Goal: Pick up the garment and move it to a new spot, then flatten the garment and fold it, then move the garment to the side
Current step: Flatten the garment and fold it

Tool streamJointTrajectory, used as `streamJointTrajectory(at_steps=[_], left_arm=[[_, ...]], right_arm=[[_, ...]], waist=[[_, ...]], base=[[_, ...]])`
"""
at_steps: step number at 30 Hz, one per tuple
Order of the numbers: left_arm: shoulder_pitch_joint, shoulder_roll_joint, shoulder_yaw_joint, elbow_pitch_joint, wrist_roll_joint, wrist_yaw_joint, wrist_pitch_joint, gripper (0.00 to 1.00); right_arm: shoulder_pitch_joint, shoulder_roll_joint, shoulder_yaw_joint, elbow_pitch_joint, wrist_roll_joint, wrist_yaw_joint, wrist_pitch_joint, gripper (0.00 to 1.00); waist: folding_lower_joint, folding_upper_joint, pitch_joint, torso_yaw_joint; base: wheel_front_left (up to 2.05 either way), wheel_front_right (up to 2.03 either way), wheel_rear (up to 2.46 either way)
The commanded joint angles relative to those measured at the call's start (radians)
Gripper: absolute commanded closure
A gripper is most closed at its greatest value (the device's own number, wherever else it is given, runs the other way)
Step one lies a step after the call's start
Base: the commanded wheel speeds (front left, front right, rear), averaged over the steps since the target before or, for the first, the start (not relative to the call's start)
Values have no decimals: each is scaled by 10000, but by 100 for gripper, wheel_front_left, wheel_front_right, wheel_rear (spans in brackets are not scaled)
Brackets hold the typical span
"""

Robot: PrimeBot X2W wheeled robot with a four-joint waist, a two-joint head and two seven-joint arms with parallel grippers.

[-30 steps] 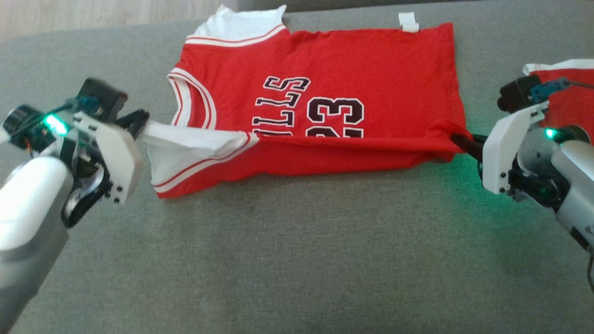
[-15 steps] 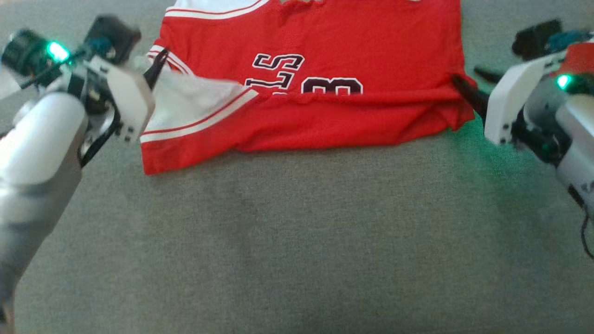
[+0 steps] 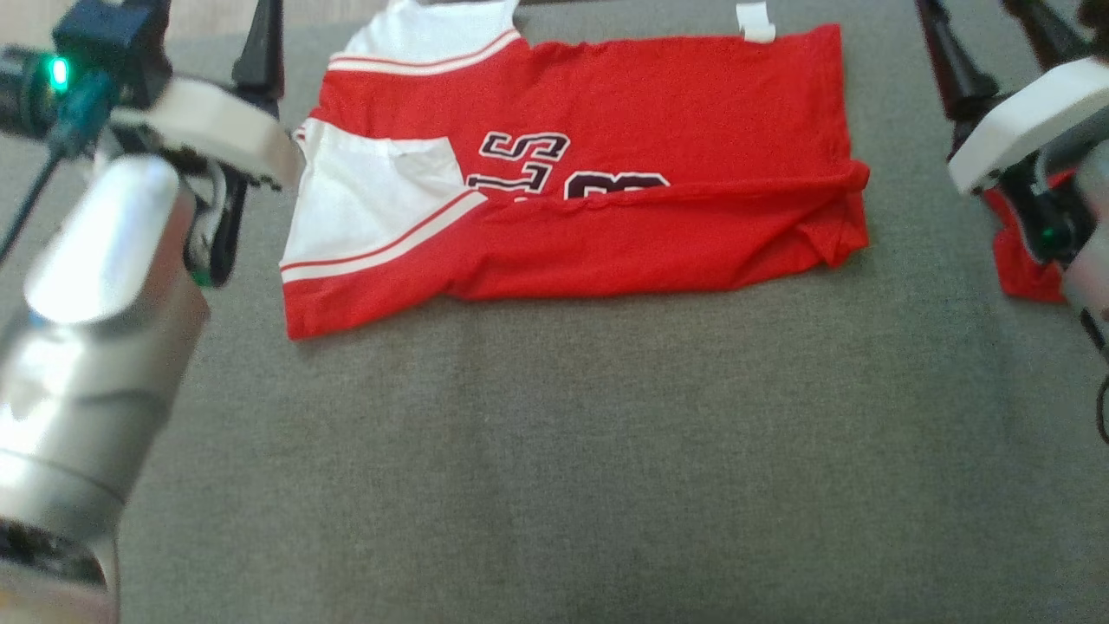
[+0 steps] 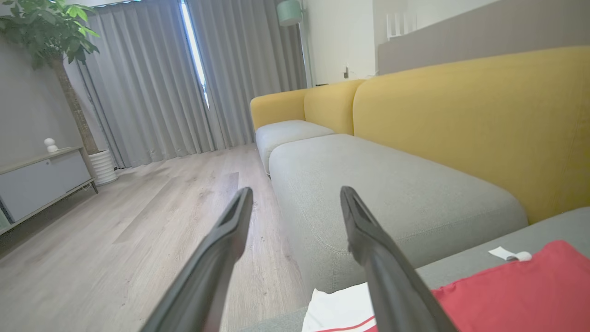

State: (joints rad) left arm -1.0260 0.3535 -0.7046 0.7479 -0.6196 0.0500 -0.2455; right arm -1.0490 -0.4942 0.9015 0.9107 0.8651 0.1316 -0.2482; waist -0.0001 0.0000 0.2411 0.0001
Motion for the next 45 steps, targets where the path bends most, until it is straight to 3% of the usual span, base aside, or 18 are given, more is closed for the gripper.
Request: streamJointTrajectory(at_steps=[1,4,8,10,15,20,26,35,45], left_arm=[[167,290,658,-506,-135,180,-130,0],[1105,196,1535,-1784,-22,567,-155,0],[3054,-205,2579,-3565,481,922,-159,0],[3572,-351,2773,-3880,576,953,-159,0],[5737,-959,3417,-4723,1196,924,-160,0],[7224,-1464,3827,-4700,1671,620,-161,0],[7789,-1860,4312,-4523,2184,250,-161,0],[7234,-1992,4746,-3442,2655,70,-162,0],[5830,-1866,4855,-978,2568,385,789,0]], right_arm=[[287,-34,-786,-368,-345,-9,-122,0],[1106,-38,-2583,-1239,-1399,-9,-130,0],[2997,507,-4904,-2447,-2897,-9,-132,0],[3479,699,-5382,-2727,-3267,-9,-133,0],[5607,1870,-7047,-3919,-4750,-9,-134,0],[7136,2856,-7613,-4625,-5803,-9,-134,0],[7960,3529,-8003,-5046,-6376,-9,-114,0],[7910,3726,-7871,-5569,-6559,-9,250,0],[7554,3718,-7637,-5994,-6480,-9,435,0]], waist=[[1,0,-296,19],[1,0,-573,56],[1,0,-993,120],[1,0,-1105,131],[1,0,-1591,171],[1,0,-1867,182],[1,0,-1928,161],[1,0,-1603,-105],[1,0,-791,-516]], base=[[0,0,0],[0,0,0],[0,0,0],[0,0,0],[0,0,0],[0,0,0],[0,0,0],[0,0,0],[0,0,0]])
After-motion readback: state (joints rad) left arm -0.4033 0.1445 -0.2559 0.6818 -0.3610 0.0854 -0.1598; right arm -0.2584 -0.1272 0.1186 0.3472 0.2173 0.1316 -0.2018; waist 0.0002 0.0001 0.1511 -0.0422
